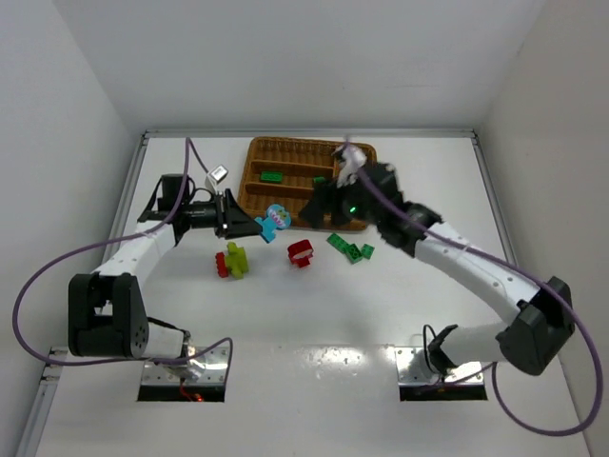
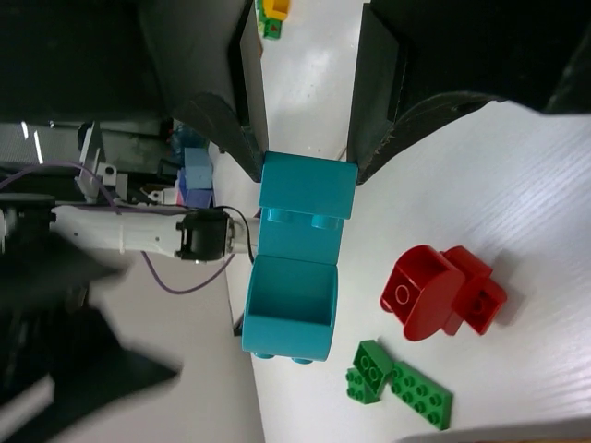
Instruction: Sort the legos into containers by color
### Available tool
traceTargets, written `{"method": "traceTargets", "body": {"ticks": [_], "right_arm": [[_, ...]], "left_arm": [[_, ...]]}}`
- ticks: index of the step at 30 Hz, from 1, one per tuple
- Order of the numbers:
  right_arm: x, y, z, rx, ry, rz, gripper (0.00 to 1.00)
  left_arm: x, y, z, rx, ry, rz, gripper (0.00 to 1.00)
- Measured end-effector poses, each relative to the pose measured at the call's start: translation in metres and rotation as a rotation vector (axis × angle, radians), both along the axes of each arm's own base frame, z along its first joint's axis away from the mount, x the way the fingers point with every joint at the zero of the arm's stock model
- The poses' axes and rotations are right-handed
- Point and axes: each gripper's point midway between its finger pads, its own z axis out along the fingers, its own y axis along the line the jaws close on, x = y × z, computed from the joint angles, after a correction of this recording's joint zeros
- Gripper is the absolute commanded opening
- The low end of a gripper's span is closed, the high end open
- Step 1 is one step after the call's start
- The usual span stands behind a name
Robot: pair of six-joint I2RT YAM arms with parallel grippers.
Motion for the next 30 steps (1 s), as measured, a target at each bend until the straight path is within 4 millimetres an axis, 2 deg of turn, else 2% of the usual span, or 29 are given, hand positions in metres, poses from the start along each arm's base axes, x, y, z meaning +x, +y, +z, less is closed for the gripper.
{"method": "traceTargets", "body": {"ticks": [2, 4, 6, 9, 13, 16, 23, 27, 30], "right_arm": [[0.028, -0.027, 0.020, 0.119, 0.019, -0.031, 0.79], [0.042, -0.036, 0.023, 0.199, 0.059, 0.002, 0.82], [0.044, -0.027, 0.012, 0.229, 0.122, 0.085, 0.85], [0.034, -0.003, -0.015, 0.251, 0.253, 0.237, 0.86], [0.017, 0.015, -0.034, 0.278, 0.360, 0.370, 0.86], [0.010, 0.023, -0.031, 0.313, 0.373, 0.435, 0.85], [0.012, 0.039, -0.001, 0.445, 0.352, 0.541, 0.72], [0.016, 0.044, -0.002, 0.482, 0.373, 0.548, 0.63], [0.019, 0.046, -0.003, 0.500, 0.388, 0.548, 0.60]], "left_arm": [[-0.001, -0.001, 0.003, -0.010, -0.027, -0.020, 0.00], [-0.003, -0.002, 0.007, -0.019, -0.050, -0.036, 0.00], [-0.004, -0.003, 0.011, -0.026, -0.068, -0.051, 0.00], [-0.003, -0.005, 0.021, -0.033, -0.115, -0.067, 0.00], [-0.001, -0.005, 0.029, -0.036, -0.152, -0.074, 0.00], [-0.002, -0.005, 0.032, -0.037, -0.161, -0.076, 0.00], [-0.004, -0.005, 0.034, -0.041, -0.173, -0.084, 0.00], [-0.006, -0.007, 0.035, -0.044, -0.177, -0.092, 0.00], [-0.006, -0.007, 0.035, -0.044, -0.177, -0.095, 0.00]]}}
